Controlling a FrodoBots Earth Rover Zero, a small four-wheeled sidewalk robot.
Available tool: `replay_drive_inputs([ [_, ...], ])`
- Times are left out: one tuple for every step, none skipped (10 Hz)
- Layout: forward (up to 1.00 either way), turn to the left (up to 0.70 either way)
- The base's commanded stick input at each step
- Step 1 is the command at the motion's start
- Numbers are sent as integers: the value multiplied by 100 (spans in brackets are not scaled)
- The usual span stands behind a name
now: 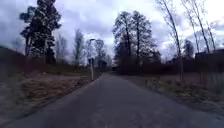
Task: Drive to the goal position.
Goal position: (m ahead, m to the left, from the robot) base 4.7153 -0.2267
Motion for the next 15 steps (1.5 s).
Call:
replay_drive_inputs([
  [50,0],
  [50,0],
  [50,0],
  [50,0],
  [50,0],
  [50,0],
  [50,0],
  [50,0],
  [50,0],
  [50,0],
  [50,0],
  [50,0],
  [50,0],
  [50,0],
  [50,0],
])
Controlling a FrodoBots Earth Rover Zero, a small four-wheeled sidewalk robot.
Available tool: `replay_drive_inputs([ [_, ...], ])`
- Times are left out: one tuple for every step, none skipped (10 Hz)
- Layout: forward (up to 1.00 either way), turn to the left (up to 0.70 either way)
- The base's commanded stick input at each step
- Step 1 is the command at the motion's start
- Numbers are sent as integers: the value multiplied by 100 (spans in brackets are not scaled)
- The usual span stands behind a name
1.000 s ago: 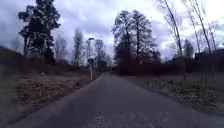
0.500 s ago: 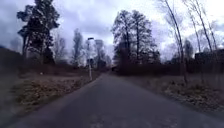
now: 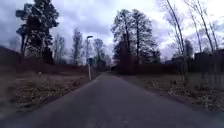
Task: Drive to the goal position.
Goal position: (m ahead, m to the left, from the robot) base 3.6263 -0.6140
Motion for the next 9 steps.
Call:
replay_drive_inputs([
  [50,0],
  [50,0],
  [50,0],
  [50,0],
  [50,0],
  [50,0],
  [50,0],
  [50,0],
  [50,0],
])
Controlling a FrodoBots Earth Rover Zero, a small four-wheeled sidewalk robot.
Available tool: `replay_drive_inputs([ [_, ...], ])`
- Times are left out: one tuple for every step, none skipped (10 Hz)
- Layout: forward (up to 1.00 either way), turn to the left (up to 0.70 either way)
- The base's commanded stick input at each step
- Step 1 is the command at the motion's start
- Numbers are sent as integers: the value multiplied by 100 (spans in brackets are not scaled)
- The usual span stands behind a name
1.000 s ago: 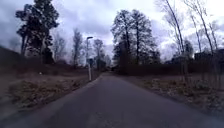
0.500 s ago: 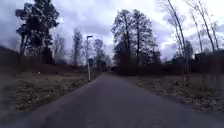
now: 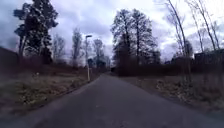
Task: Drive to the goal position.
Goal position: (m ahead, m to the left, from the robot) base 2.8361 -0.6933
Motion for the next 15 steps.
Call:
replay_drive_inputs([
  [50,0],
  [50,0],
  [50,0],
  [50,0],
  [50,0],
  [50,0],
  [50,0],
  [50,0],
  [50,0],
  [50,0],
  [50,0],
  [50,0],
  [50,0],
  [50,0],
  [50,0],
])
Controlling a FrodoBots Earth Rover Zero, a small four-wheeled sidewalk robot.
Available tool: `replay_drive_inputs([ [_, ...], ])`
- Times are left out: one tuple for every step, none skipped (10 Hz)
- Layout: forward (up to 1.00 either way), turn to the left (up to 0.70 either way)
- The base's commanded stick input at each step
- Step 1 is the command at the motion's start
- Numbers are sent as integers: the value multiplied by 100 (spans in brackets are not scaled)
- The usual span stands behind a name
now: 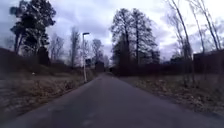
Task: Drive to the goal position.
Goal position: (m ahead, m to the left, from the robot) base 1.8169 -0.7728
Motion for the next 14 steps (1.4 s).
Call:
replay_drive_inputs([
  [50,0],
  [50,0],
  [50,0],
  [50,0],
  [50,0],
  [50,0],
  [50,0],
  [50,0],
  [50,0],
  [50,0],
  [50,0],
  [50,0],
  [50,0],
  [50,0],
])
